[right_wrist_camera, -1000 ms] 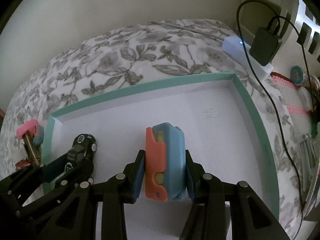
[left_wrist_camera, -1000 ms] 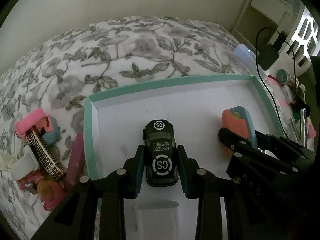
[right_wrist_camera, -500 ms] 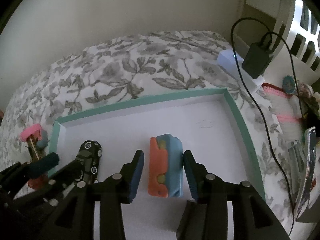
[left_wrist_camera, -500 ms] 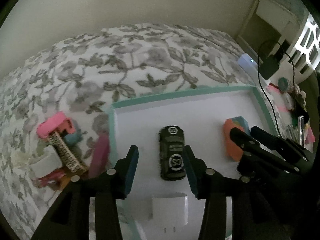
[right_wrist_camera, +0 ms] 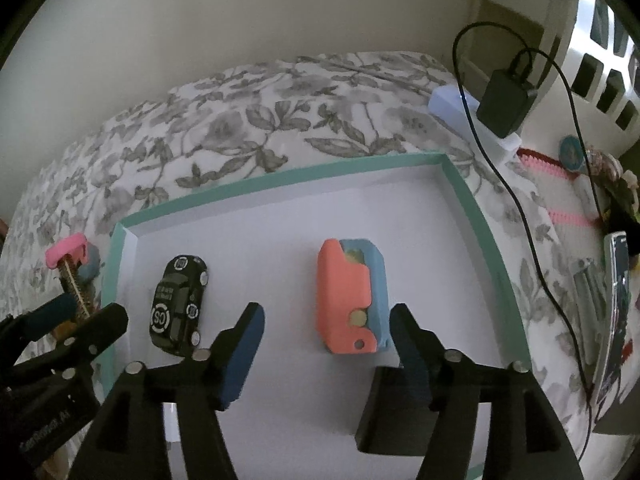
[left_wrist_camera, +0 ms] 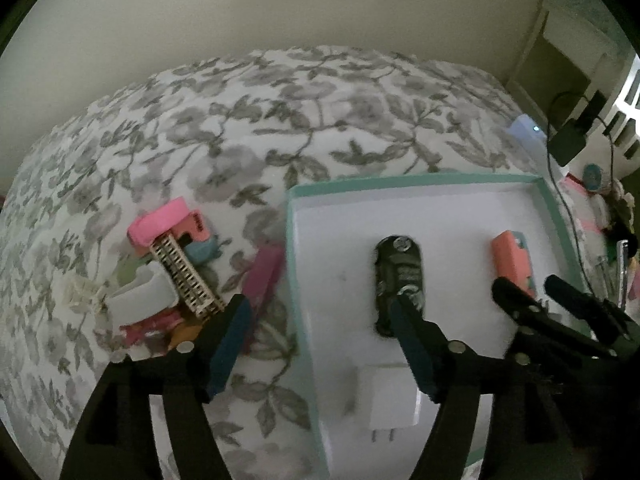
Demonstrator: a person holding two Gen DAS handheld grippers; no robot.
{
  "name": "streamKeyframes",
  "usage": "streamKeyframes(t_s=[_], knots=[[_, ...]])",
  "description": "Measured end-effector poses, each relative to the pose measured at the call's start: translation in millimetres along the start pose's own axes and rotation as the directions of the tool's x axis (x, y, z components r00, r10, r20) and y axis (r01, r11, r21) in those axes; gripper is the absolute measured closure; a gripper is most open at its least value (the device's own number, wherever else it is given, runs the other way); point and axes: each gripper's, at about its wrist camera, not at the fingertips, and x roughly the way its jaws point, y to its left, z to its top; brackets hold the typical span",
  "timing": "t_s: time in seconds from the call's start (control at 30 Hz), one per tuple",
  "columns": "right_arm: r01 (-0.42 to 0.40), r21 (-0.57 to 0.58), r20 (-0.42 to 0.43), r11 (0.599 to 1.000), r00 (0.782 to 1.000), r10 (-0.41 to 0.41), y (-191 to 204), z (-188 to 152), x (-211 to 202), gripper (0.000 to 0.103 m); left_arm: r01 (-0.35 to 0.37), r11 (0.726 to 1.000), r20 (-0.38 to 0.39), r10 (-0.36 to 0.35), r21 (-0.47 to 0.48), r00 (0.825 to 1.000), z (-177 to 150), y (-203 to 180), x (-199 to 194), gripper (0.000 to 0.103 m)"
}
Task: Organize rigid objects
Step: 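Lift both tools away from the tray toward the remaining pile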
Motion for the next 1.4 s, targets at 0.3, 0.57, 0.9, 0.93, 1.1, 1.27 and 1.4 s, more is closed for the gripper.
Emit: streamKeyframes(t_s=[0.3,0.57,0.9,0.93,1.1,1.27,1.4], knots=[[0.003,0.002,-0.01,1.0,1.0,-0.003,-1.4,-11.3,-3.3,0.018,-0.038,0.999,-0.005,0.038,-0.038,0.999,-10.3,17.3,-3.4,0.012],[-0.019,0.038,0.001,0.999,1.0,0.019,-3.7,-17.3,-12.7,0.008,-0.056,0.998,0.052,0.058,-0.039,0.997,-15.0,25.8,-20.3,0.009],[-0.025,0.033,0.052,0.999,0.998,0.023,5.9,-22.8,-30.1,0.0,-0.077,0.993,0.103,0.086,-0.085,0.991,-21.9,46.9,-40.7,0.008],[-0.025,0.032,0.056,0.999,0.998,0.023,7.0,-23.1,-31.2,0.0,-0.078,0.993,0.106,0.088,-0.093,0.99,-22.8,49.7,-42.1,0.008],[-0.045,0.037,0.077,0.998,0.996,0.042,12.9,-24.4,-38.0,0.0,-0.072,0.988,0.139,0.091,-0.136,0.986,-27.6,67.1,-53.5,0.008],[-0.09,0.02,0.099,0.996,0.991,0.087,23.7,-24.9,-44.2,0.0,-0.075,0.982,0.202,0.11,-0.173,0.973,-28.7,84.9,-65.4,0.008],[-0.127,-0.012,0.096,0.992,0.987,0.127,37.2,-25.7,-45.4,0.0,-0.08,0.973,0.211,0.127,-0.216,0.969,-27.6,104.5,-67.8,0.008]])
